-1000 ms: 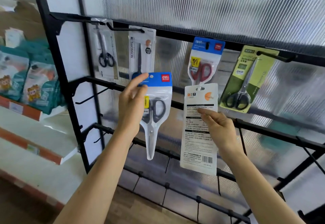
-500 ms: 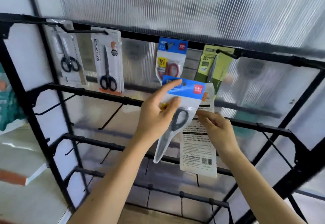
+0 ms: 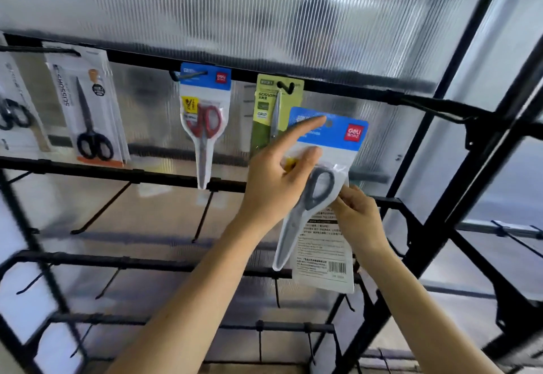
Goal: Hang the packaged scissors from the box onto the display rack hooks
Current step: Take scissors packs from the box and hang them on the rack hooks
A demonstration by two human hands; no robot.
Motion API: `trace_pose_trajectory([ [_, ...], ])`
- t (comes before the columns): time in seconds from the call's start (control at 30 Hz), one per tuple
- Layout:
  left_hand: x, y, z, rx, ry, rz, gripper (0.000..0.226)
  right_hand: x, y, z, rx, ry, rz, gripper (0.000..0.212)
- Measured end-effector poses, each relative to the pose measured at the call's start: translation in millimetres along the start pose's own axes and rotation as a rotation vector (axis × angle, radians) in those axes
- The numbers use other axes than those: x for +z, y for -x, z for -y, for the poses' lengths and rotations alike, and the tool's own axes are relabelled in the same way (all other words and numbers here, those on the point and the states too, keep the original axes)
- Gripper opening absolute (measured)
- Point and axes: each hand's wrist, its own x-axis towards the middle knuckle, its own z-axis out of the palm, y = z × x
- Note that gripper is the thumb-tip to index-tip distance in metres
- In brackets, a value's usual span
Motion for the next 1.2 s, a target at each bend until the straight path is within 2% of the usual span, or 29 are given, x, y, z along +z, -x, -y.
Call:
trace_pose_trajectory([
  [0.1, 28, -11, -6, 0.061, -0.030, 0.007, 0.037, -24, 1, -5, -0.007, 0.027, -0.056, 0.051],
  [0.2, 52, -22, -11, 0.080, -0.015, -0.010, 0.038, -45, 0, -10, -0.016, 0.034, -0.084, 0.040],
  [0.37, 92, -29, -17, 0.068, 0.000, 0.022, 0.036, -78, 0, -18, 0.005, 0.032, -0.164, 0.049],
  [0.53, 133, -32, -21, 0.041, 0.005, 0.023, 0.036, -121, 3, -34, 0.043, 0.047, -0.252, 0.030],
  [0.63, 157, -34, -21, -0.002, 0.023, -0.020, 0.034, -142, 5, -42, 0.068, 0.048, -0.290, 0.027],
  [0.73, 170, -40, -21, -0.036, 0.012, -0.104, 0.033, -156, 6, -48, 0.087, 0.025, -0.293, 0.027],
  [0.9, 178, -47, -22, -0.007, -0.029, -0.151, 0.034, -168, 6, -52, 0.086, -0.067, -0.283, 0.028],
  [1.2, 181, -40, -15, 0.032, -0.077, -0.147, 0.033, -166, 3, -58, 0.061, -0.103, -0.251, 0.025],
])
